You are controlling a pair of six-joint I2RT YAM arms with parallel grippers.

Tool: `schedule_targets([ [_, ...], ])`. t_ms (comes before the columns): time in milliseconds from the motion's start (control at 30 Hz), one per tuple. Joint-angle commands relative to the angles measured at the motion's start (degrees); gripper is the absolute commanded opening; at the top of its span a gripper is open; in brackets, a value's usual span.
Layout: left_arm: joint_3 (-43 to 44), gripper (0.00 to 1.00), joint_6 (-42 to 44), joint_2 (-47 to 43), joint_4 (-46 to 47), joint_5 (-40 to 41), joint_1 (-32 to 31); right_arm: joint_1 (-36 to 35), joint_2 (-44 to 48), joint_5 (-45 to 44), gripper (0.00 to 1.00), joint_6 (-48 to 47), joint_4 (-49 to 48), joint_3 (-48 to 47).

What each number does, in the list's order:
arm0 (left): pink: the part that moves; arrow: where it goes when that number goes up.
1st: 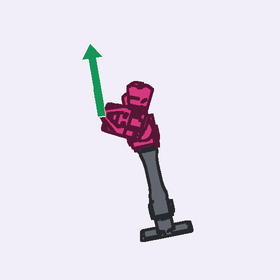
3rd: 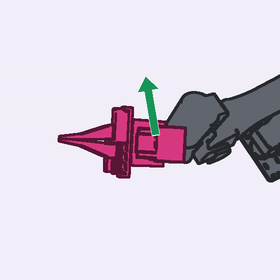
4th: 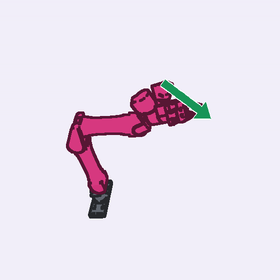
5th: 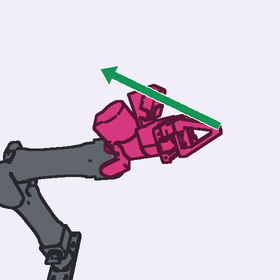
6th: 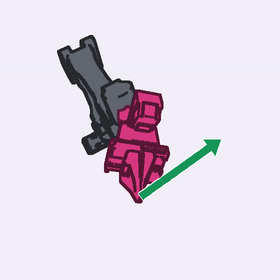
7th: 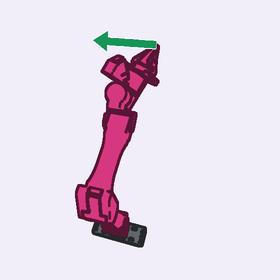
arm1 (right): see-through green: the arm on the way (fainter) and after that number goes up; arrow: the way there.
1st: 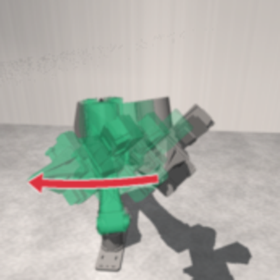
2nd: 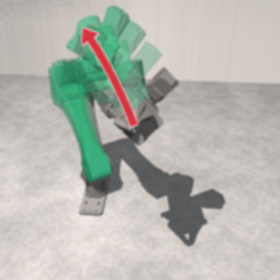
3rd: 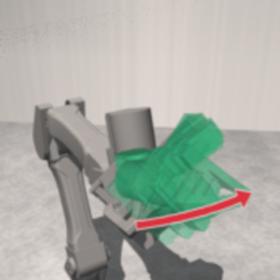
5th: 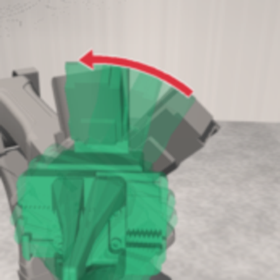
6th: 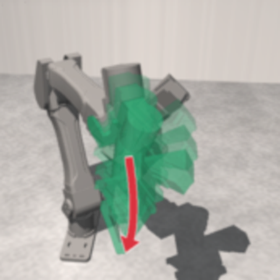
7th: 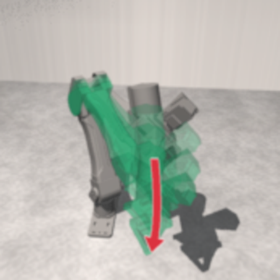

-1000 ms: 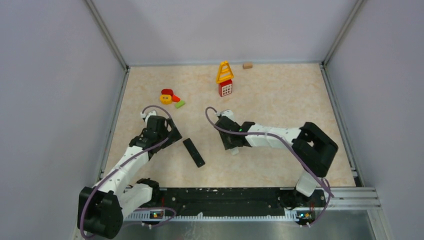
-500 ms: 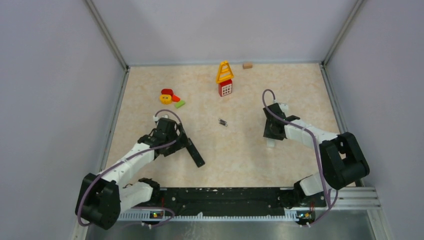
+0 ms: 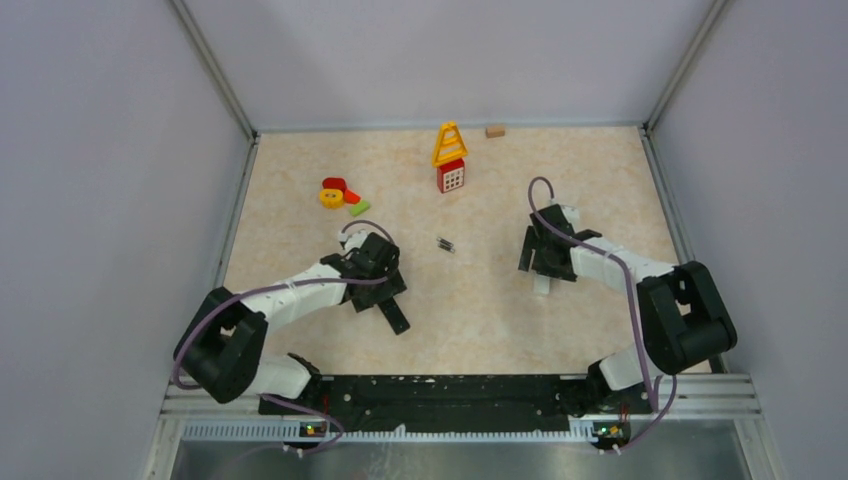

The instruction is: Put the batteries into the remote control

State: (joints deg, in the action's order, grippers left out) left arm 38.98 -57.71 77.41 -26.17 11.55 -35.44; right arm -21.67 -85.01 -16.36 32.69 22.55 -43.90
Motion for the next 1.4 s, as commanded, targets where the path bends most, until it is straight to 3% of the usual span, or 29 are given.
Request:
schedule_targets([
  [0,2.7,0.74,-2.8,3.6,-1.9,4.0,-1.5,0.5,3.8,0.5,0.80,0.0,1.9,-3.2],
  [133,1.9,0.60,-3.2,5.7,-2.4,5.9,-2.7,0.5,5.9,1.6,0.80,-0.3,3.9,-5.2],
  [367,3.5,0.49,-4.0,10.7,-3.3,7.1,-5.0,0.5,8.8,6.4,0.81,-2.0,5.4,-8.0],
  [467,4.3,0.33,-2.0,9.8,-2.2,6.6,-5.0,0.4,10.6,13.7,0.82,-5.8,3.2,-7.7],
  [533,4.3,0.28,1.0,7.8,0.7,5.2,-4.9,0.1,12.1,22.9,0.82,-8.1,-2.0,-5.7],
  [667,5.7,0.28,5.3,3.6,5.1,-0.9,-3.3,-5.6,15.6,37.1,0.82,-6.2,-15.3,0.1],
  [800,6.8,0.29,7.7,0.2,9.2,-7.3,-1.5,-17.8,15.3,37.5,0.86,-1.1,-27.3,3.4],
  [900,7.8,0.29,9.7,-1.5,11.8,-11.1,-0.3,-22.8,12.4,37.7,0.86,4.4,-34.6,4.7],
  [1133,6.8,0.29,12.8,-4.8,20.6,-28.9,4.7,-26.2,9.9,38.8,0.86,9.8,-43.2,5.6],
  [1367,4.1,0.29,11.9,-8.7,29.9,-43.3,10.0,-26.2,8.6,41.1,0.89,14.6,-41.9,3.0],
])
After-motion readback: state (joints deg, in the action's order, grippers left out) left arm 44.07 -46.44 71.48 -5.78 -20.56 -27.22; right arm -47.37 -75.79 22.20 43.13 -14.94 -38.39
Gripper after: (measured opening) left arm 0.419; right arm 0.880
